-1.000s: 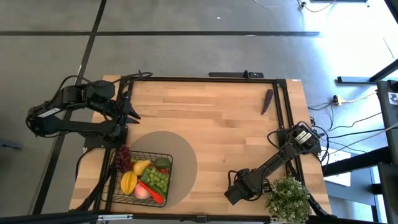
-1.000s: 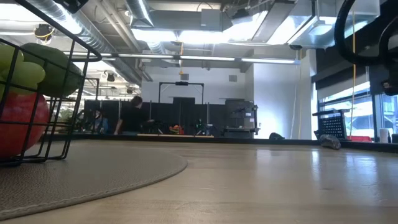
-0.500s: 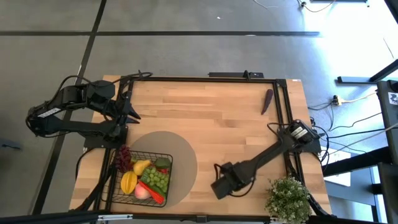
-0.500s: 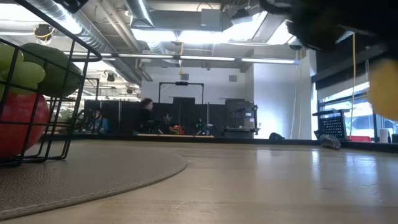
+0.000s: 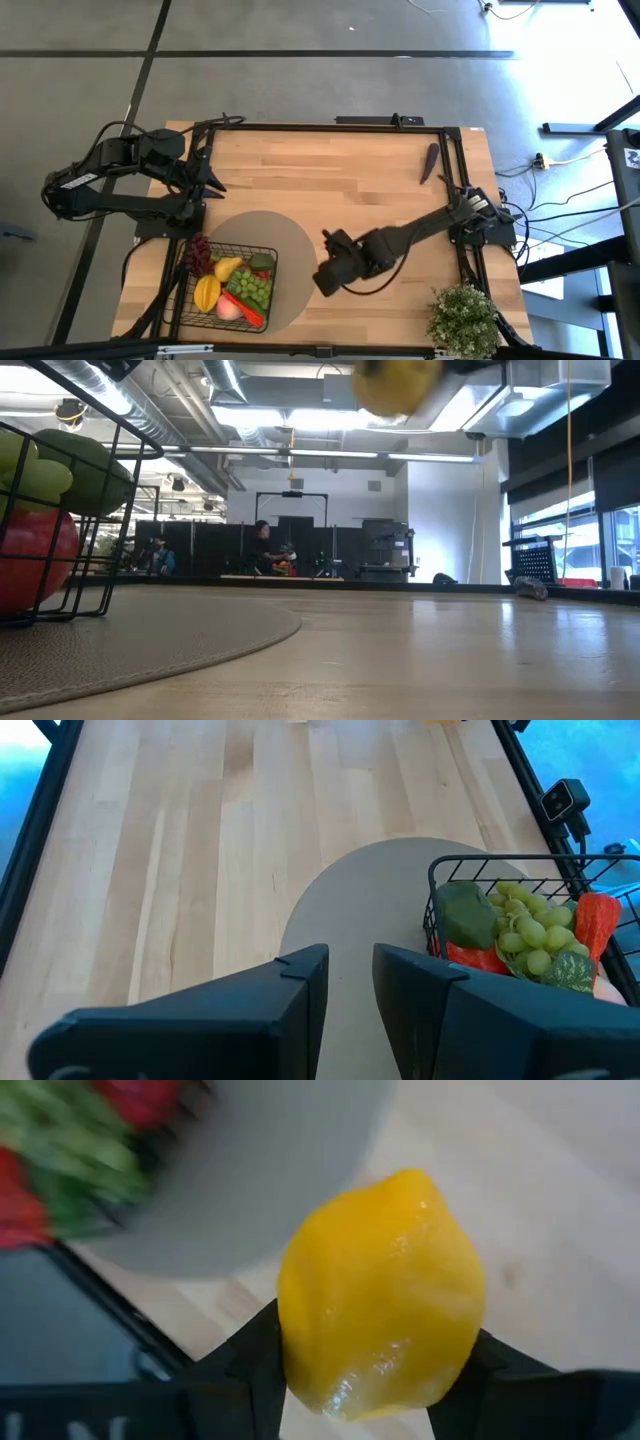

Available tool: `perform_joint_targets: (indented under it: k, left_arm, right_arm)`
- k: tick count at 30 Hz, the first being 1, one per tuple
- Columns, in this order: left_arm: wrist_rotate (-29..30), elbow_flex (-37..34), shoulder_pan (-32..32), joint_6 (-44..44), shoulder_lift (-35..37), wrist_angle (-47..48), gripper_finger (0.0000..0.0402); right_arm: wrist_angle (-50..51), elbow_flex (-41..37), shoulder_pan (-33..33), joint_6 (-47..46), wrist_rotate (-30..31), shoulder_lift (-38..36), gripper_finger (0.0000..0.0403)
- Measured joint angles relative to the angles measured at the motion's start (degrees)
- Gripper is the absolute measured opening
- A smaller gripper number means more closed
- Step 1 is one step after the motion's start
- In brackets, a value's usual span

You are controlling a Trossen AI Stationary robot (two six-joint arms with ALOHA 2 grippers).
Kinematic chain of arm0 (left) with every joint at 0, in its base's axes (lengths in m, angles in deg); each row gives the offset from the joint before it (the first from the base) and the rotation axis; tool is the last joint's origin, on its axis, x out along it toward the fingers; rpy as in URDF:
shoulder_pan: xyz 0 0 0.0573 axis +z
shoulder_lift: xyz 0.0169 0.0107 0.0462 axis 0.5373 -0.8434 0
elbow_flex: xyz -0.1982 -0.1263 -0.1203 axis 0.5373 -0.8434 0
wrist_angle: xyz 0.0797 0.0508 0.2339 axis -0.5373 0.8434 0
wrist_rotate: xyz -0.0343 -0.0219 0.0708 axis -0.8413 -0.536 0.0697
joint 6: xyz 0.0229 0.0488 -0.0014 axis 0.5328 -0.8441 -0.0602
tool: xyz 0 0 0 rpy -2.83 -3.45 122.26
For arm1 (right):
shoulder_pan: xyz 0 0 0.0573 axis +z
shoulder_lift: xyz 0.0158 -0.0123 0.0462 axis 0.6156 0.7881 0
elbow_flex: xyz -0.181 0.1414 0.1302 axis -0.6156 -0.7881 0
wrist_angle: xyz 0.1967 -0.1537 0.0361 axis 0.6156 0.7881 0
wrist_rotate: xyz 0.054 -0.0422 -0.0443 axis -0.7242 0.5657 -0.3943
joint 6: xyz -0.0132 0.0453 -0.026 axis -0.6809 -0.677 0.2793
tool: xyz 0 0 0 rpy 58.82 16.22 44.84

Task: Build produce basket
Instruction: Put the yellow lemon into the wire basket

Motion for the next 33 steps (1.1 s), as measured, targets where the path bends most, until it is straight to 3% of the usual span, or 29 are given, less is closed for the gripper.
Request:
perform_joint_targets:
  k: [5,8,16,26,33]
  left_arm:
    - [0.6,0.0,0.0,1.3,0.0,-0.5,0.0071]
    - [-4.9,0.0,0.0,0.2,0.3,0.2,0.0071]
    - [-20.4,0.0,0.0,0.0,2.7,0.0,0.0071]
    - [-28.4,0.0,0.0,1.3,5.4,-0.2,0.0071]
    - [-30.5,0.0,0.0,6.2,5.7,-0.2,0.0071]
  right_arm:
    - [-7.0,5.1,-3.5,13.0,3.4,0.0,0.0163]
    - [-17.6,6.0,-5.8,23.8,2.8,0.0,0.0161]
    - [-40.2,6.1,-11.4,49.1,-9.1,1.9,0.0161]
    - [-64.9,6.0,-15.8,59.8,-24.5,12.4,0.016]
    - [-74.0,5.9,-15.9,67.5,-25.3,17.4,0.016]
